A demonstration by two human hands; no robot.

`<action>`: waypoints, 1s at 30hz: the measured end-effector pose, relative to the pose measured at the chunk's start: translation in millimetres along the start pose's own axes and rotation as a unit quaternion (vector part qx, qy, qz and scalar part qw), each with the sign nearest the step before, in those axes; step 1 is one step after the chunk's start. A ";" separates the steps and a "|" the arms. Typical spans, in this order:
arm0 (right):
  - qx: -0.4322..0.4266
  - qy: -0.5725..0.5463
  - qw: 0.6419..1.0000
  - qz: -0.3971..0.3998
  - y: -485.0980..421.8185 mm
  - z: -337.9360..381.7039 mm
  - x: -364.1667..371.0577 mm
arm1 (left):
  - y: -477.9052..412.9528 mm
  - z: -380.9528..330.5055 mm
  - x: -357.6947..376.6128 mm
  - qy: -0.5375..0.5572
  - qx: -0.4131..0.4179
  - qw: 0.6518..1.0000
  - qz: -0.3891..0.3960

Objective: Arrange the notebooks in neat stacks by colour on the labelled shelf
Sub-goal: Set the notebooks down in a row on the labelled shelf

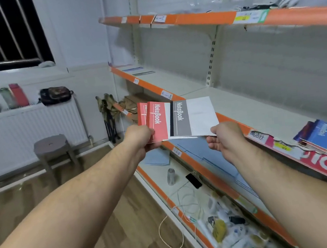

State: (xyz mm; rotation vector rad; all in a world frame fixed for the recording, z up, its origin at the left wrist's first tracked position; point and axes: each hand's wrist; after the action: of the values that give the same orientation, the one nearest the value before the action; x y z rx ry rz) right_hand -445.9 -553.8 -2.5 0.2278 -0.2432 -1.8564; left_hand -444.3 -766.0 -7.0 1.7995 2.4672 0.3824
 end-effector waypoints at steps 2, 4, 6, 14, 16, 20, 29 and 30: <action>0.005 0.012 1.000 0.008 -20.2 3.1 26.0 | -22.8 -3.6 -11.0 0.009 0.001 1.000 -0.011; 0.008 0.016 1.000 0.019 -40.2 5.1 50.8 | -46.5 -5.7 -19.6 0.012 -0.001 1.000 -0.025; 0.010 0.019 0.999 0.034 -62.2 7.7 73.9 | -74.2 -7.5 -25.7 0.011 -0.006 0.999 -0.038; 0.003 0.031 0.996 0.078 -171.7 45.3 164.9 | -196.3 -43.3 -34.9 0.004 0.000 0.996 -0.088; -0.002 0.023 0.995 0.096 -193.1 61.8 185.6 | -226.2 -59.4 -34.8 -0.001 -0.002 0.995 -0.099; -0.028 0.011 0.992 0.122 -236.4 92.7 226.8 | -285.6 -82.1 -38.0 0.006 0.006 0.994 -0.113; -0.012 0.025 0.994 0.105 -320.8 115.7 307.3 | -415.7 -98.8 -59.1 0.019 -0.008 0.992 -0.122; -0.007 0.026 0.995 0.100 -331.2 116.6 318.1 | -431.0 -100.4 -62.0 0.020 -0.009 0.993 -0.119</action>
State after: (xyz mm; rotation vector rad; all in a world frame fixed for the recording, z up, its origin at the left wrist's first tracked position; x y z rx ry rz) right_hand -874.1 -756.5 5.7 0.2338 -0.2092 -1.6510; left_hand -844.7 -964.1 -17.6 1.4805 2.6554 0.4243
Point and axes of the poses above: each hand's wrist, its own y-axis away from the middle knuckle, its own x-axis out of the palm, z = x × y, and after that the axes turned 3 degrees about x, right-handed
